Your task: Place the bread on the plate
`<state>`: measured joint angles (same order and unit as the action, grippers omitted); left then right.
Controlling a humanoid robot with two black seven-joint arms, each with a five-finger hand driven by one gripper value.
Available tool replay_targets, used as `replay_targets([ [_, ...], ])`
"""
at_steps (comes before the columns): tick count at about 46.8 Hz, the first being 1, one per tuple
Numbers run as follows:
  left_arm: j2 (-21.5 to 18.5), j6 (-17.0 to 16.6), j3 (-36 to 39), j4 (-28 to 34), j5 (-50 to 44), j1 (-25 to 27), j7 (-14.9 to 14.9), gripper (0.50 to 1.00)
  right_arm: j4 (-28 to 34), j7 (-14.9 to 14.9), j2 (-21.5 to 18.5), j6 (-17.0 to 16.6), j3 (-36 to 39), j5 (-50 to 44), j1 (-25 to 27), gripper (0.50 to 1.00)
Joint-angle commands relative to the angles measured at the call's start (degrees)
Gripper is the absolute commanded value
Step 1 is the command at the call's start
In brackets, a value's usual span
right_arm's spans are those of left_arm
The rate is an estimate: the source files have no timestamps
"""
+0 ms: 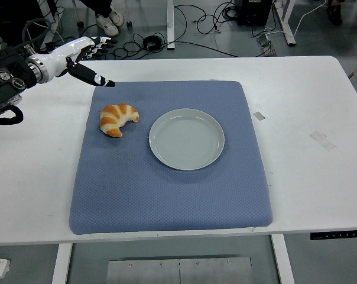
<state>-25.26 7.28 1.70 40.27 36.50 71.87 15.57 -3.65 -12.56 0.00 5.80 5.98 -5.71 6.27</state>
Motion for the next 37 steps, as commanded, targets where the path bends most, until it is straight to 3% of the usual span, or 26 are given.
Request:
replay_targets([
  [1, 0.0, 1.2, 1.1, 0.0, 0.1, 0.6, 0.0, 0.963, 0.0, 0.0, 0.0, 0.0, 0.0, 0.0, 0.0, 1.000],
  [8, 0.0, 3.1, 3.4, -0.1, 0.5, 1.3, -0.1, 0.963, 0.0, 0.0, 0.0, 0.0, -0.1, 0.0, 0.0, 1.000],
  [37, 2.2, 3.1, 6.4, -0.3, 7.3, -0.2, -0.1, 0.942, 0.0, 0.0, 0.0, 0.0, -0.1, 0.0, 0.1, 1.000],
])
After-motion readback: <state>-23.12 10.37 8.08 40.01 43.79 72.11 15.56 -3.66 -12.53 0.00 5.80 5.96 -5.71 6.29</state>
